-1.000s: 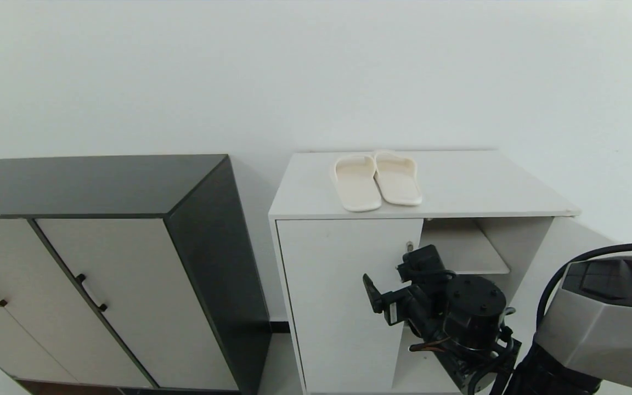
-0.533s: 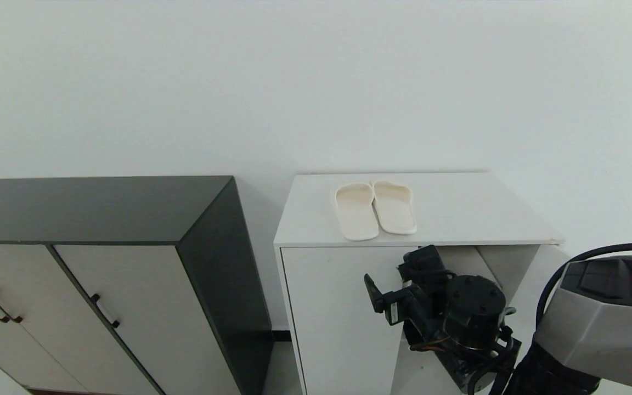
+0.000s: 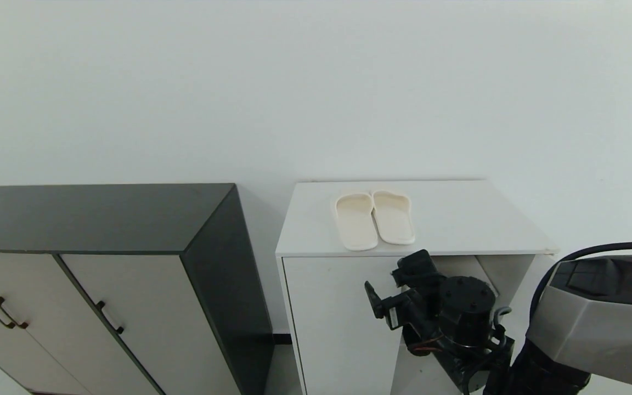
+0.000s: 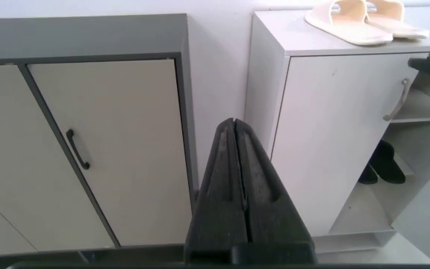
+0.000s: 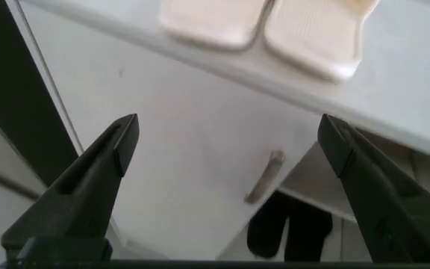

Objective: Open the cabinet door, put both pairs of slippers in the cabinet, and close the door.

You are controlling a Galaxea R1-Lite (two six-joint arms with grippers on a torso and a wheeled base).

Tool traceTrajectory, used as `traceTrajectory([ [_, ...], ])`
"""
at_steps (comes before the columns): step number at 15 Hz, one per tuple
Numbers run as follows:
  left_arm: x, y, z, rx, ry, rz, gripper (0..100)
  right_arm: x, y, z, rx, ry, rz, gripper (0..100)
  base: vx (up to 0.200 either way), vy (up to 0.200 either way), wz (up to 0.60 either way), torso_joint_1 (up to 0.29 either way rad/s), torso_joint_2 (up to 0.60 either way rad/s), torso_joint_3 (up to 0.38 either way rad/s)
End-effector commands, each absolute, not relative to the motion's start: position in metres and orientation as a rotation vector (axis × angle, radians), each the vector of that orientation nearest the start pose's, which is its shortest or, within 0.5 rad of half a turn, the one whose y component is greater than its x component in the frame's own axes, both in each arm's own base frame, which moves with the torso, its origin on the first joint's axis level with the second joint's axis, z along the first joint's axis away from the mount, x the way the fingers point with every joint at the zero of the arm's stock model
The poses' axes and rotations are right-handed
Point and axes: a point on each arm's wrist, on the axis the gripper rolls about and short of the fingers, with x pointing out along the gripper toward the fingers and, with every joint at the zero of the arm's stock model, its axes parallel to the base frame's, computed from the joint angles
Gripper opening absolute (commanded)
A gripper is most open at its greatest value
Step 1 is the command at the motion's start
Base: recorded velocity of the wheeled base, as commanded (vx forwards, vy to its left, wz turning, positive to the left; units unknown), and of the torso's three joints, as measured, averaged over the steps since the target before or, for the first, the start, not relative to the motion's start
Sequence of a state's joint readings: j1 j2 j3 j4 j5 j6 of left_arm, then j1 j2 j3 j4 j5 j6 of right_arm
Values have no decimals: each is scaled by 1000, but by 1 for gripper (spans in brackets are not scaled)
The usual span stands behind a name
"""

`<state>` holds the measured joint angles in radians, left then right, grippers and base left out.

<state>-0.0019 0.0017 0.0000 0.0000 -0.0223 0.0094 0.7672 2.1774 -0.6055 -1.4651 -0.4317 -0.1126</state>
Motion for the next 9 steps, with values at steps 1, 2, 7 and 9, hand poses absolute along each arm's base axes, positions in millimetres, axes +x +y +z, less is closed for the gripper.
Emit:
traceTrajectory([
  [1, -23, 0, 76, 9, 3, -23, 0, 248, 239, 86, -119, 145, 359, 100, 0, 0, 0, 0, 0, 0],
  [2, -23, 0, 76, 9, 3, -26, 0, 242, 243, 99, -83, 179, 368, 100, 0, 0, 0, 0, 0, 0],
  [7, -23, 0, 76, 9, 3, -23, 0, 241, 253, 144, 34, 154, 230, 100, 0, 0, 0, 0, 0, 0],
  [9, -23, 0, 76, 9, 3, -23, 0, 242, 253, 143, 41, 157, 226, 100, 0, 0, 0, 0, 0, 0],
])
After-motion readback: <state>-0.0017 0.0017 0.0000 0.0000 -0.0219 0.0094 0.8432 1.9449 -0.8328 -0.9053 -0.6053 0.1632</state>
